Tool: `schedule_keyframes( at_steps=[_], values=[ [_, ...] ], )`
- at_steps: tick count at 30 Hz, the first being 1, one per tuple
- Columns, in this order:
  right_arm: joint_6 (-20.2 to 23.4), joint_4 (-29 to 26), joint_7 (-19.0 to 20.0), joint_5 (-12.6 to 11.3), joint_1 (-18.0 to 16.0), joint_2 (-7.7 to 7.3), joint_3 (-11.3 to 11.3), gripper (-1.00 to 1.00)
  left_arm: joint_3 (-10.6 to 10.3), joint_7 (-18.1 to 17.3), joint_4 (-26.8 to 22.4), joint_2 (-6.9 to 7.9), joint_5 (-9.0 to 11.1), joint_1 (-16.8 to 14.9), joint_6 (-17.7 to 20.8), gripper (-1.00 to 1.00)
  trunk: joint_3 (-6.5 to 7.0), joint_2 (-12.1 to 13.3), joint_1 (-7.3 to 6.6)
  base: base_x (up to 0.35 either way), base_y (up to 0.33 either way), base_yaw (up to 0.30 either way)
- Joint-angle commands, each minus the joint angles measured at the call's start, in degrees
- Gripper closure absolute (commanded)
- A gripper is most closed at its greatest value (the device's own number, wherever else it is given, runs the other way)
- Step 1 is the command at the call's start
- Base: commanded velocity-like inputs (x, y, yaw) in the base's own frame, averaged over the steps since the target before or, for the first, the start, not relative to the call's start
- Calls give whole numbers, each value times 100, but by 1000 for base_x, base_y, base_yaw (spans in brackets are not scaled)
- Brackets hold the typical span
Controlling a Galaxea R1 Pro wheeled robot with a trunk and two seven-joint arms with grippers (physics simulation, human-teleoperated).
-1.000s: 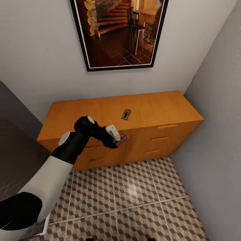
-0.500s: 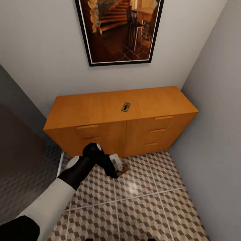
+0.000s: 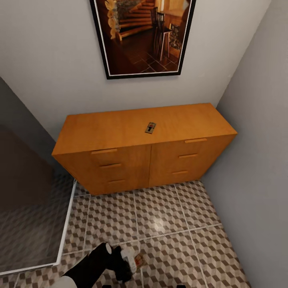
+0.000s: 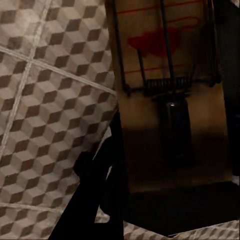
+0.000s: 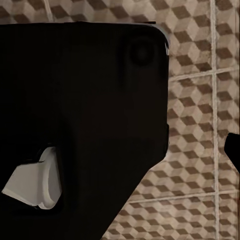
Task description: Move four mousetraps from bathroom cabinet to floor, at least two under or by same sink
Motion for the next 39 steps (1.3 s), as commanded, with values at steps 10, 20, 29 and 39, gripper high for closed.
schedule_keyframes(
  at_steps=[10, 20, 29, 39],
  values=[
    [-251, -369, 33, -53, -3, -227, 30, -100, 38, 2350, 3601, 248, 3495, 92, -4324, 100, -7, -9, 3, 0, 0, 0],
    [-213, -960, -48, -36, -3, -269, 30, -100, 39, 2426, 3867, 680, 4877, 658, -6340, 100, -7, -9, 3, 0, 0, 0],
    [261, -1600, -673, 57, -16, -331, 30, -100, 39, 2804, 3877, 756, 5292, 907, -6893, 100, -7, -9, 3, 0, 0, 0],
    [672, -2419, -756, 548, -20, -355, 35, -100, 39, 4163, 3883, 692, 5332, 1086, -7349, 100, -7, -9, 3, 0, 0, 0]
  ],
)
